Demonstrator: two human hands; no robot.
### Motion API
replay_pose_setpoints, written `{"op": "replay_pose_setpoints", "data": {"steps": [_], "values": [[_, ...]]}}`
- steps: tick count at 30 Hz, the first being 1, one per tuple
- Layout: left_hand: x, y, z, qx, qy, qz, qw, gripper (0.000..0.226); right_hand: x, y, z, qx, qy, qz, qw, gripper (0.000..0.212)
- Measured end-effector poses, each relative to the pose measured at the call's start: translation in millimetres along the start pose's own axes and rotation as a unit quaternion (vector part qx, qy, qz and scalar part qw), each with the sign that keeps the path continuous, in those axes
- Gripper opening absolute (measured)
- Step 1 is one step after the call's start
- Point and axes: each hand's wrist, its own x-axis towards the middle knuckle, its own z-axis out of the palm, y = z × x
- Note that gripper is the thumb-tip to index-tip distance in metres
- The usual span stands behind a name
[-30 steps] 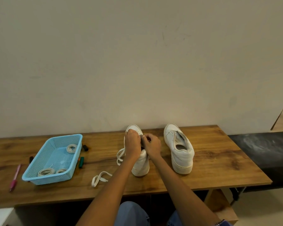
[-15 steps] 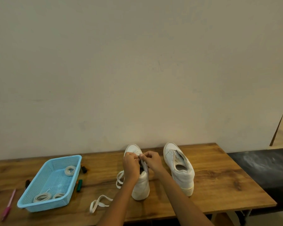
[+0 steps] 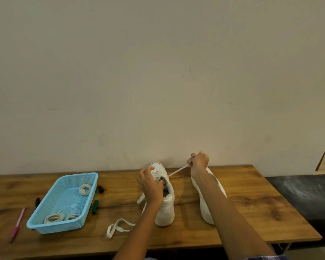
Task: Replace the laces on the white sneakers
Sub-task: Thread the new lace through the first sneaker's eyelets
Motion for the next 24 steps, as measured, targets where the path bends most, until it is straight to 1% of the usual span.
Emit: {"op": "replay_pose_setpoints", "data": {"steps": [1, 2, 3, 4, 5, 6, 7, 8, 9, 10, 11, 12, 13, 14, 15, 16, 17, 18, 19, 20, 21, 22, 24], "values": [[0.1, -0.1, -0.1, -0.002, -0.003, 0.003, 1.000, 0.052, -1.9, -2.2, 1.2, -0.069, -0.012, -0.026, 0.997, 0.020], [0.6, -1.3, 0.5, -0.003, -0.006, 0.007, 1.000, 0.051, -6.6, -1.6, 1.0, -0.170, -0.038, -0.060, 0.983, 0.013], [0.6, -1.3, 0.1, -0.006, -0.009, 0.007, 1.000, 0.050, -9.8, 2.4, -0.9, -0.301, -0.088, -0.098, 0.944, 0.015], [0.6, -2.0, 0.0, -0.007, -0.012, 0.005, 1.000, 0.049, -11.7, 7.7, -4.4, -0.456, -0.160, -0.132, 0.866, 0.025], [0.5, -1.8, -0.6, -0.007, -0.013, 0.001, 1.000, 0.049, -12.7, 12.7, -8.1, -0.592, -0.231, -0.146, 0.758, 0.035], [0.7, -2.2, -0.5, -0.006, -0.013, -0.002, 1.000, 0.049, -17.7, 15.1, -11.6, -0.683, -0.284, -0.137, 0.659, 0.043], [0.7, -2.0, -0.6, -0.004, -0.012, -0.004, 1.000, 0.049, -21.7, 16.5, -14.2, -0.723, -0.314, -0.107, 0.606, 0.047], [0.5, -2.2, -0.6, -0.002, -0.012, -0.002, 1.000, 0.049, -24.3, 16.0, -16.4, -0.725, -0.332, -0.077, 0.598, 0.047], [-0.1, -2.5, -0.4, -0.002, -0.012, 0.000, 1.000, 0.048, -25.8, 13.7, -18.1, -0.700, -0.339, -0.065, 0.625, 0.044], [-0.1, -3.1, 0.0, -0.001, -0.011, 0.002, 1.000, 0.048, -26.0, 10.5, -17.4, -0.648, -0.325, -0.073, 0.686, 0.042], [-0.3, -3.2, 0.1, -0.001, -0.010, 0.001, 1.000, 0.047, -24.6, 6.3, -15.2, -0.567, -0.272, -0.098, 0.772, 0.038], [-0.4, -3.2, 0.5, -0.001, -0.009, 0.001, 1.000, 0.047, -21.4, -0.6, -12.5, -0.458, -0.181, -0.125, 0.861, 0.035], [-0.1, -3.7, 0.7, 0.000, -0.009, 0.002, 1.000, 0.047, -17.6, -10.7, -9.1, -0.335, -0.064, -0.144, 0.929, 0.033], [-0.1, -4.0, 1.1, 0.001, -0.008, 0.004, 1.000, 0.048, -14.2, -23.1, -6.8, -0.219, 0.043, -0.160, 0.962, 0.034], [0.2, -4.6, 1.3, 0.003, -0.007, 0.005, 1.000, 0.048, -9.2, -32.8, -6.1, -0.147, 0.116, -0.179, 0.966, 0.035], [0.6, -5.2, 1.6, 0.005, -0.005, 0.004, 1.000, 0.049, -4.5, -38.6, -5.4, -0.134, 0.149, -0.201, 0.959, 0.033], [1.0, -5.7, 1.6, 0.007, -0.005, 0.003, 1.000, 0.049, -3.8, -39.1, -4.0, -0.170, 0.151, -0.222, 0.948, 0.027], [1.6, -6.4, 2.7, 0.009, -0.006, 0.002, 1.000, 0.049, -6.6, -35.1, -2.4, -0.230, 0.121, -0.235, 0.937, 0.022], [1.8, -6.9, 3.3, 0.009, -0.009, 0.000, 1.000, 0.049, -8.9, -25.7, -1.8, -0.297, 0.070, -0.240, 0.922, 0.028], [1.8, -6.6, 3.9, 0.010, -0.012, -0.001, 1.000, 0.048, -9.0, -11.9, -2.4, -0.373, 0.003, -0.232, 0.898, 0.036], [1.8, -6.5, 4.1, 0.012, -0.014, -0.003, 1.000, 0.048, -9.3, 1.6, -3.7, -0.448, -0.073, -0.216, 0.864, 0.042], [1.7, -6.2, 4.1, 0.015, -0.016, -0.004, 1.000, 0.048, -8.9, 15.3, -5.1, -0.519, -0.151, -0.194, 0.819, 0.045], [1.6, -7.1, 3.9, 0.020, -0.021, -0.008, 1.000, 0.048, -11.2, 37.8, -7.9, -0.629, -0.282, -0.161, 0.706, 0.040]]}}
